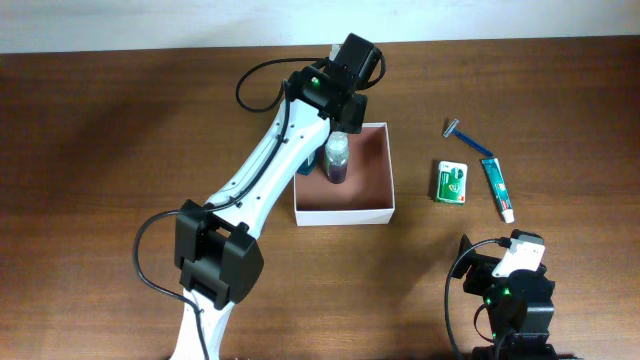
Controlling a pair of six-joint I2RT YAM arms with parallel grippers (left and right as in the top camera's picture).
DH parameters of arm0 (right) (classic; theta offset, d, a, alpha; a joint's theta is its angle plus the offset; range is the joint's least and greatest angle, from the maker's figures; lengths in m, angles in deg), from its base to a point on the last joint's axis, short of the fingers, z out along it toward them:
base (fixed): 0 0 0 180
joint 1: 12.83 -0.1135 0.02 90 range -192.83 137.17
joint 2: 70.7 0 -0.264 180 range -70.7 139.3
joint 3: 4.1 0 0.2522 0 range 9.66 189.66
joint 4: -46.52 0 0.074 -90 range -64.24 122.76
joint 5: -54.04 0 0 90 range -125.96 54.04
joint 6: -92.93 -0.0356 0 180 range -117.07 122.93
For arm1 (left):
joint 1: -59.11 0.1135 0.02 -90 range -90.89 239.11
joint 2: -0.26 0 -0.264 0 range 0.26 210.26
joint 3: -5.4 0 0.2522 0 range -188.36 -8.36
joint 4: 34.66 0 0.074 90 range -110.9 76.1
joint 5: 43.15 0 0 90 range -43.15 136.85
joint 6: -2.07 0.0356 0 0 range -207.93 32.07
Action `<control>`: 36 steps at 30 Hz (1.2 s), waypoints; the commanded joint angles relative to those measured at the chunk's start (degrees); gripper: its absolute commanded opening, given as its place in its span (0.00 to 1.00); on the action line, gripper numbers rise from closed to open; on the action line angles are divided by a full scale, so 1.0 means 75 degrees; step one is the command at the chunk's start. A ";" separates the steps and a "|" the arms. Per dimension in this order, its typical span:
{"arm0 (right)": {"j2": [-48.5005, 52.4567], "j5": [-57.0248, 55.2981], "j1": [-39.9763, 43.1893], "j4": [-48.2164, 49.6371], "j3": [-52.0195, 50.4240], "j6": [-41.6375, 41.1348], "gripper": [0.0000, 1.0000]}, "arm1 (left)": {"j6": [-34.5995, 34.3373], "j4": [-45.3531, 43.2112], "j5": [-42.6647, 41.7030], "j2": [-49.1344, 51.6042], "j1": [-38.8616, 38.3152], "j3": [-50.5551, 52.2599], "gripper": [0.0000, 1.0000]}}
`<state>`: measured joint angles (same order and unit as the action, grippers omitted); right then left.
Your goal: Pack container
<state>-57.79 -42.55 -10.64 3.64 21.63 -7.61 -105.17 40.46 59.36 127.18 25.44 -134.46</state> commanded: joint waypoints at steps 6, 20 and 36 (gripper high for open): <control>-0.0055 -0.0096 -0.0029 0.0020 -0.0023 -0.0035 0.99 | 0.0571 0.0192 0.0108 -0.0111 0.0064 -0.0973 0.49; -0.0055 -0.0096 -0.0029 0.0020 -0.0023 -0.0035 0.99 | 0.0650 0.3209 0.0766 -0.0140 0.0560 -0.5115 0.79; -0.0055 -0.0096 -0.0029 0.0020 -0.0023 -0.0035 0.99 | 0.0545 0.4712 -0.0064 -0.0175 0.3241 -0.5802 0.99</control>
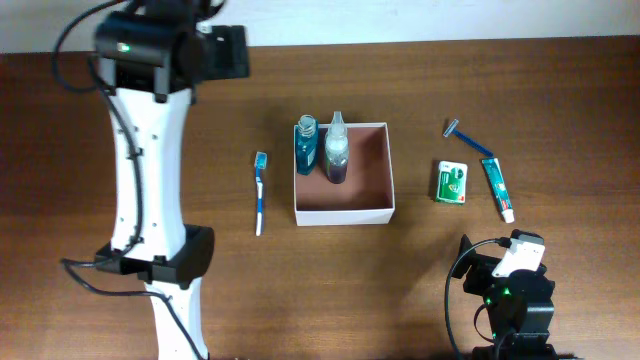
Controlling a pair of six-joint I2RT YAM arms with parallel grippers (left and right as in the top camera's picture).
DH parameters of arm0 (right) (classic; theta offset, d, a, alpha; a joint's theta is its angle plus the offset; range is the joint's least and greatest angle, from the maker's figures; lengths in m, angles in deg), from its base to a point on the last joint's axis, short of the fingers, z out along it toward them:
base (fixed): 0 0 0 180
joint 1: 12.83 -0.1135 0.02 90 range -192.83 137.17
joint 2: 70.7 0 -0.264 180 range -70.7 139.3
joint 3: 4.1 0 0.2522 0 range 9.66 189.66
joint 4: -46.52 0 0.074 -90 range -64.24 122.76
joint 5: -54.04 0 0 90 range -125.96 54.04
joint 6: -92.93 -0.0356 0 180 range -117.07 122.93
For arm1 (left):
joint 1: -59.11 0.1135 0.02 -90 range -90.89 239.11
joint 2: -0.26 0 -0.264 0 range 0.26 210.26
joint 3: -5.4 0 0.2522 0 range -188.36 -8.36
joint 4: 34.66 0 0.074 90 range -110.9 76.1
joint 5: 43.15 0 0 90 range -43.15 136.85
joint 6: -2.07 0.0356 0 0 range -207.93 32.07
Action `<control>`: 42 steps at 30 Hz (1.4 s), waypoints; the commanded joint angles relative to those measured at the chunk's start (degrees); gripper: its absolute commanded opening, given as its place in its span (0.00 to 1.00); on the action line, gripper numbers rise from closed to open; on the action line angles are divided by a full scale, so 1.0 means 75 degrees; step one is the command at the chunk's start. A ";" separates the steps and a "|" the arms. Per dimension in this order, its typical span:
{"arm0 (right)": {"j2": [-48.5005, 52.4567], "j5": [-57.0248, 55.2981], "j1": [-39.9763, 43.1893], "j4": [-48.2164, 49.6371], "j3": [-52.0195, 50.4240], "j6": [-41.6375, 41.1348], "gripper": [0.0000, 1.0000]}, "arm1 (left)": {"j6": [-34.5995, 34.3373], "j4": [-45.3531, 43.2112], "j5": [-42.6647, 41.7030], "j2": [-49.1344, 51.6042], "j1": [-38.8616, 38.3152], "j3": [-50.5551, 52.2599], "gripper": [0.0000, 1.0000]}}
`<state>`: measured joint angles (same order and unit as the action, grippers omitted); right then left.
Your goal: Pack container
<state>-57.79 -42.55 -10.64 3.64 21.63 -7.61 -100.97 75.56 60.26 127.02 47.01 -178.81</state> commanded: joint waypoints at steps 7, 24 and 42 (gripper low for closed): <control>-0.0055 -0.0096 -0.0029 0.0020 -0.0023 -0.0035 0.99 | -0.0017 0.0029 -0.0743 -0.0154 0.1507 0.0886 1.00; -0.0055 0.3797 -0.0035 0.0326 0.0131 -0.0417 0.99 | -0.0015 0.0032 -0.1431 -0.0152 0.2285 0.3086 0.99; 0.6408 0.2282 -0.0029 -0.4470 0.7294 0.1294 0.99 | -0.0017 0.0032 -0.1478 -0.0152 0.2288 0.3966 0.99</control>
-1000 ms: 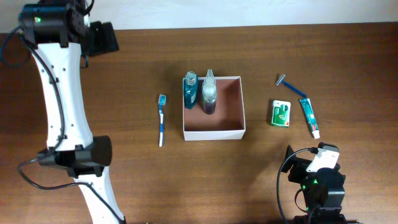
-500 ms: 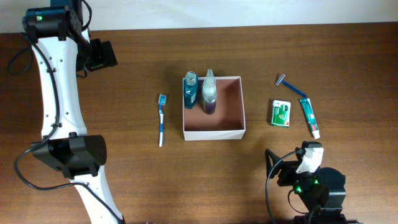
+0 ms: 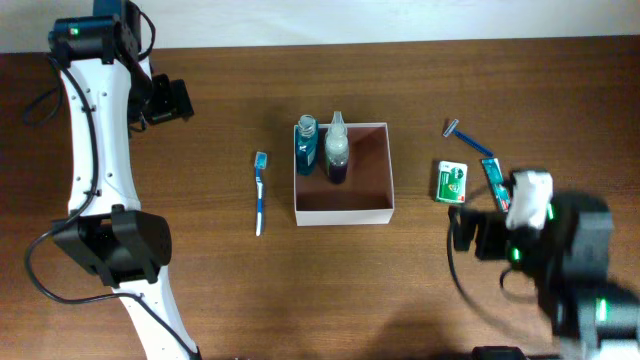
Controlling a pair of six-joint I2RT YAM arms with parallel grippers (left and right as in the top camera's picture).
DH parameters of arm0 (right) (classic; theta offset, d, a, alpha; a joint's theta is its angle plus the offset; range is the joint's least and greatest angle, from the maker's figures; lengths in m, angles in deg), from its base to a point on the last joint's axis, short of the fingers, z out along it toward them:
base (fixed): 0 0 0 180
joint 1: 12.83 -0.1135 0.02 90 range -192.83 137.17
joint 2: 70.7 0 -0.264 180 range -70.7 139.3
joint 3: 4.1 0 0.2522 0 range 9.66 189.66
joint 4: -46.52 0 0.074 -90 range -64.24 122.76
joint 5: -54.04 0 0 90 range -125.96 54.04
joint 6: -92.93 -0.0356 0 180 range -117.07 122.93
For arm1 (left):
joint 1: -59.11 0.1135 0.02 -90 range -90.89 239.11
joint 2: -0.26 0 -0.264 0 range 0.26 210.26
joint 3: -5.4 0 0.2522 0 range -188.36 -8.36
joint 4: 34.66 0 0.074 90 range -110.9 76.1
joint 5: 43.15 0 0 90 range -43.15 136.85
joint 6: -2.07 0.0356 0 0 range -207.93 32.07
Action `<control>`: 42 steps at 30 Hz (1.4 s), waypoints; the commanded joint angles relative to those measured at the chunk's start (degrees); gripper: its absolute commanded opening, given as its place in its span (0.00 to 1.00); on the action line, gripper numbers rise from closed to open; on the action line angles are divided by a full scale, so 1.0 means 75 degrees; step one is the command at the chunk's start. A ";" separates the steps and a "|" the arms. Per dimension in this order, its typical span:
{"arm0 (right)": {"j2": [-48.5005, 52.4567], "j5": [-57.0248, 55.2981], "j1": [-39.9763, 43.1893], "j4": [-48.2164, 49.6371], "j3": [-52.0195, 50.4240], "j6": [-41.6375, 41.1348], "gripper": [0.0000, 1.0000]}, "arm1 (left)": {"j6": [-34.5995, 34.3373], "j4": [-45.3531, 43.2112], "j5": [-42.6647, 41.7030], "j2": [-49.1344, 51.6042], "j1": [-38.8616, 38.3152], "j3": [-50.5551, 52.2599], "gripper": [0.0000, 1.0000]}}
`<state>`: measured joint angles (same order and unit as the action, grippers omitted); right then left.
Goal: Pack container
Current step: 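Move the right gripper over the green Dettol soap bar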
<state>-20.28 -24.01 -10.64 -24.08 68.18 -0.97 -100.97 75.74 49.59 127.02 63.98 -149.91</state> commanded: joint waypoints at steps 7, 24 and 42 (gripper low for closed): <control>0.4205 -0.0589 -0.0012 -0.2037 0.2722 0.0388 0.99 | -0.0017 0.0009 -0.0058 -0.0152 0.0023 0.0114 0.99; 0.6790 -0.0691 0.0023 0.0055 0.2955 0.0035 0.99 | -0.0017 0.0009 -0.0055 -0.0152 0.0023 0.0114 0.99; 0.7921 -0.1288 0.0023 0.0595 0.2955 -0.0323 0.99 | -0.0017 0.0006 -0.0055 -0.0152 0.0023 0.0114 0.99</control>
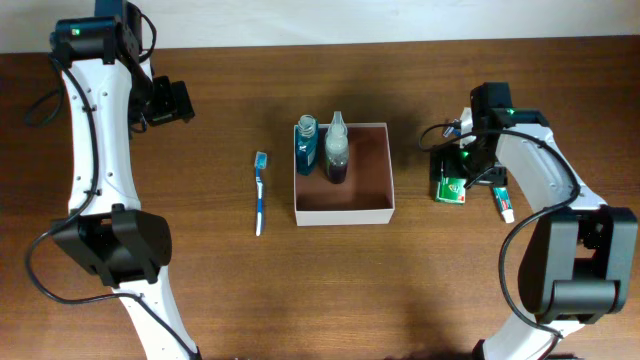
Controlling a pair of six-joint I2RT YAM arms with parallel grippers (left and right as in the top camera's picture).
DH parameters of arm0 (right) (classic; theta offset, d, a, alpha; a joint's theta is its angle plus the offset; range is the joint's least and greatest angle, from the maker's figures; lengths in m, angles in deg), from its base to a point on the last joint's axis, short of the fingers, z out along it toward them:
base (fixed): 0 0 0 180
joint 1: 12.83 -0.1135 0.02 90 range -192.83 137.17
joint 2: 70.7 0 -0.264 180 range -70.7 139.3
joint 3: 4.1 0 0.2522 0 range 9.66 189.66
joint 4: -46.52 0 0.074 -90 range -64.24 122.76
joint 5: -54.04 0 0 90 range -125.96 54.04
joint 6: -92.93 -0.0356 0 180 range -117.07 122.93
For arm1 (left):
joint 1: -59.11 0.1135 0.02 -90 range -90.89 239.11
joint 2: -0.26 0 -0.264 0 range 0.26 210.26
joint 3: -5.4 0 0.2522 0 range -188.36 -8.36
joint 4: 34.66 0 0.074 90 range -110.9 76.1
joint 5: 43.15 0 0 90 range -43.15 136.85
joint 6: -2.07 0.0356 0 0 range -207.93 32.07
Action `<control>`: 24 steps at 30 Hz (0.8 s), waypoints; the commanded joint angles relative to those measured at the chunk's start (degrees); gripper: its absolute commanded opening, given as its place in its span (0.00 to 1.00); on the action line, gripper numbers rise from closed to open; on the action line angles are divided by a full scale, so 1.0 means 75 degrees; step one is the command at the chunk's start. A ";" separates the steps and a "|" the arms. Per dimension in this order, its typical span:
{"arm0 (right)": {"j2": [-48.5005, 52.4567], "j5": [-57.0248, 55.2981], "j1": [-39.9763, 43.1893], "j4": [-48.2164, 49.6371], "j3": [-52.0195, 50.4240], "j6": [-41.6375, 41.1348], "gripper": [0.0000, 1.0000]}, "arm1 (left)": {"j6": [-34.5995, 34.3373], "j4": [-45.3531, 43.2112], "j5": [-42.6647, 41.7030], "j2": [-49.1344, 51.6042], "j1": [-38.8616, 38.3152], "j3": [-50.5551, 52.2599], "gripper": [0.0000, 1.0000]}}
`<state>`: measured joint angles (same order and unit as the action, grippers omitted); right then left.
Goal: Pack container
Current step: 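Move the right gripper over the green Dettol soap bar, then lower and close the right gripper around the Dettol soap bar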
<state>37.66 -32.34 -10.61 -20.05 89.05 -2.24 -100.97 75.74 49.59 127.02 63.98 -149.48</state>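
Note:
A white box [345, 214] with a brown floor stands mid-table. A blue bottle [306, 146] and a clear bottle of dark liquid [337, 152] stand upright in its back left corner. Left of the box lies a blue toothbrush [260, 192]. To the right lie a green packet [452, 186] and a toothpaste tube [499, 198]; the blue razor [453, 127] is partly covered by my right arm. My right gripper [463, 156] hangs over the razor handle and the packet's top edge, its jaws unclear. Far to the left, my left gripper [172, 101] is also unreadable.
The brown wooden table [400, 290] ends at a pale wall along the back. My left arm runs down the left side to its base near the front. My right arm curves along the right side from its base at the front right.
My right arm was a blur near the front right. Now its gripper is over the razor and the green packet. The left arm and all the objects are where they were.
My left gripper was at the box's back left corner beside the clear bottle, and the right arm sat folded at the front right. Then the left arm was at the far left, with both bottles standing in the box. The right arm then rose and now hangs over the razor.

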 commanded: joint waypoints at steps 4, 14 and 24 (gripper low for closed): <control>0.0315 -0.0184 0.0023 0.0117 0.0172 -0.0149 0.99 | -0.0017 0.0006 -0.0055 -0.0152 0.0023 0.0055 0.99; 0.0656 -0.0335 0.0020 0.0187 0.0163 -0.0318 0.99 | -0.0017 0.0006 -0.0055 -0.0152 0.0023 0.0055 0.99; 0.0746 -0.0379 0.0020 0.0396 0.0154 -0.0315 0.97 | -0.0017 0.0006 -0.0055 -0.0152 0.0023 0.0055 1.00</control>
<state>42.21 -34.13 -10.57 -17.50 89.05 -4.34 -100.97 75.74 49.59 127.02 63.98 -149.48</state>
